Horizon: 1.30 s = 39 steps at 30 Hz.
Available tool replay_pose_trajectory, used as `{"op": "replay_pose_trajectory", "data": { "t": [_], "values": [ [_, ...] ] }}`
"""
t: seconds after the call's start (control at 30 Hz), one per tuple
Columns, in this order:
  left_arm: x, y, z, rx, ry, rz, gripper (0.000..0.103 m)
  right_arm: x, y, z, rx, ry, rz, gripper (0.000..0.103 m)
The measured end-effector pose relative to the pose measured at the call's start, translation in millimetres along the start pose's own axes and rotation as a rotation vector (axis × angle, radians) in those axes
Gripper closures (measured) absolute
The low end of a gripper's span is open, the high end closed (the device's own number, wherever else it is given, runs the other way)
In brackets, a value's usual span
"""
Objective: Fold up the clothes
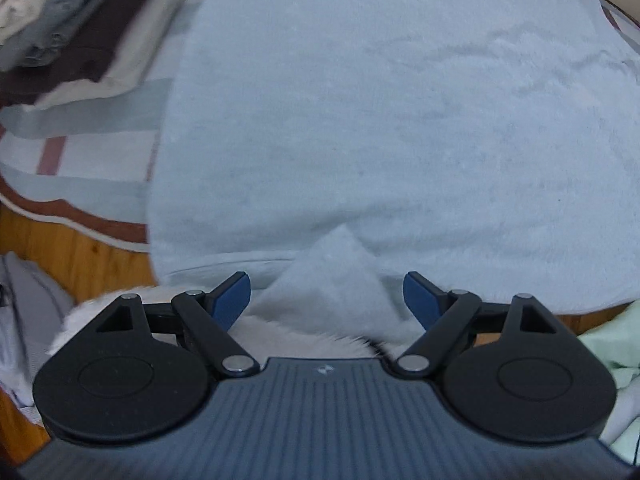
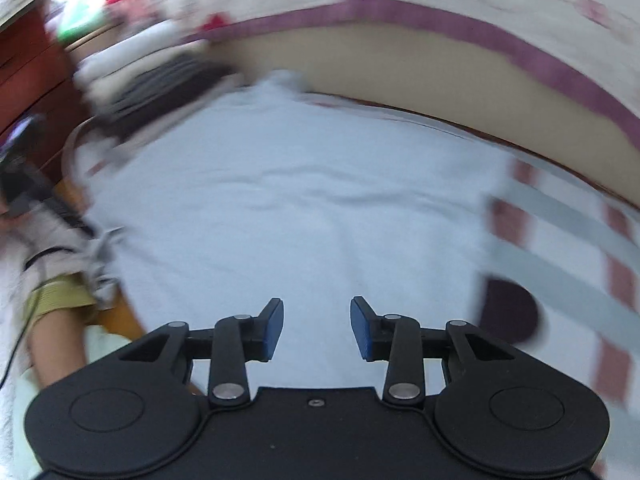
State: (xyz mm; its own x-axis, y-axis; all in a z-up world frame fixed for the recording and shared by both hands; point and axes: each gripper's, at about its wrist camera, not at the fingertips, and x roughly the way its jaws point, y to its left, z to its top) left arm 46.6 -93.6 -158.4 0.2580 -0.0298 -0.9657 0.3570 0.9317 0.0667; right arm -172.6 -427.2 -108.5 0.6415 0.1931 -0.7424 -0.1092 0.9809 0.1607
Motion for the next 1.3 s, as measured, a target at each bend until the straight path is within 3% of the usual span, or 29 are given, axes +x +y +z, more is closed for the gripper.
{"op": "replay_pose_trajectory", "data": {
  "t": [0.13,0.33,0.4,0.47,0.53,0.7,0.9,1.0,1.1,1.3],
  "values": [
    [9,4,3,-0.012,0.048,-0.007,0.019,38,28,15,-0.099,0.040,0.088,0.061],
    [29,6,0,0.010,0.136,-0.007,0.018,64,51,5,-0.153,0.065,0.145,0.061],
    [31,7,-4,0.017,0.136,-0.010,0.027,68,49,1,-0.137,0.066,0.138,0.061],
    [30,8,-6,0.018,0.128,-0.029,0.076,71,45,-3,-0.108,0.058,0.138,0.061],
    [26,7,-8,0.024,0.110,-0.021,0.096,72,40,-7,-0.079,0.059,0.142,0.061],
    [-1,7,-16,0.037,-0.020,-0.009,0.099,74,31,-16,-0.047,0.078,0.174,0.061],
    [-70,29,-21,-0.048,-0.336,-0.002,0.099,68,41,-23,-0.132,0.121,0.211,0.057],
    [-93,31,-16,-0.089,-0.480,0.038,0.099,62,47,-26,-0.193,0.125,0.224,0.053],
    [-102,31,-7,-0.113,-0.562,0.039,0.099,60,52,-28,-0.247,0.130,0.241,0.052],
    [-85,45,20,-0.191,-0.642,0.031,0.099,62,61,-31,-0.303,0.163,0.210,0.052]
  ]
}}
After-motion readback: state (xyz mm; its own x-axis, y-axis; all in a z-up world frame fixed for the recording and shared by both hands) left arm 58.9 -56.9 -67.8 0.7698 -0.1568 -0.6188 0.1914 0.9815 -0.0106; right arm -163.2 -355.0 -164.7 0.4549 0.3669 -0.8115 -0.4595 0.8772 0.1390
